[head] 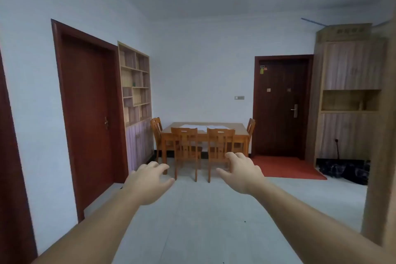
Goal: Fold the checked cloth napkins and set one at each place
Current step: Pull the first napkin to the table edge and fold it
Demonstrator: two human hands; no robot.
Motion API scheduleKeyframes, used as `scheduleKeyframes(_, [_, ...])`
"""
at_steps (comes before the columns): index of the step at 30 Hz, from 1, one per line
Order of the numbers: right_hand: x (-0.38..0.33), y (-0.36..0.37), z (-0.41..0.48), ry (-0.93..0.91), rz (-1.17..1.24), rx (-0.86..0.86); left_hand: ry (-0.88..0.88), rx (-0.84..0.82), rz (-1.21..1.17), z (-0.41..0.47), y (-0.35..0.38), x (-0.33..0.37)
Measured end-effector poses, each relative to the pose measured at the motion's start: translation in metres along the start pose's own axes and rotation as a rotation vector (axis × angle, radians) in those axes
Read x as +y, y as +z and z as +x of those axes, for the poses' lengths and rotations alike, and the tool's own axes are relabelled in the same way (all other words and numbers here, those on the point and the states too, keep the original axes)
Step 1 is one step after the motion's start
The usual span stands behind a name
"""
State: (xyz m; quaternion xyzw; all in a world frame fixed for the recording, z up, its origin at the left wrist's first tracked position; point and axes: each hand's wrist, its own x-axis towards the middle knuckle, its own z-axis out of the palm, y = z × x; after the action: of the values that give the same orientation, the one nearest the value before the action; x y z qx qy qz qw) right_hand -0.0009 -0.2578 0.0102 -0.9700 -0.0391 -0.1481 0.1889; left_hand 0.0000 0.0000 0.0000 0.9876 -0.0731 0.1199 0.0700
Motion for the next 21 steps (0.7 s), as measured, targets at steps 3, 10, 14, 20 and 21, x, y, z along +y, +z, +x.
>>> scheduleKeyframes(3, [0.013,0.004,0.016,0.008,0.006,-0.012,0.016,0.000,0.019,0.019,0.008,0.008])
scheduleKeyframes(10, [0.037,0.031,0.082,0.032,0.013,-0.048,0.017,-0.039,0.013,0.097,0.042,0.013])
scheduleKeyframes(14, [0.047,0.055,0.146,0.045,0.008,-0.042,0.028,-0.053,-0.016,0.165,0.068,0.005])
scheduleKeyframes(20, [0.051,0.095,0.258,0.102,-0.033,-0.071,0.021,-0.071,-0.025,0.283,0.097,-0.023])
scheduleKeyframes(21, [0.051,0.100,0.276,0.113,-0.032,-0.066,0.024,-0.070,-0.027,0.301,0.100,-0.028])
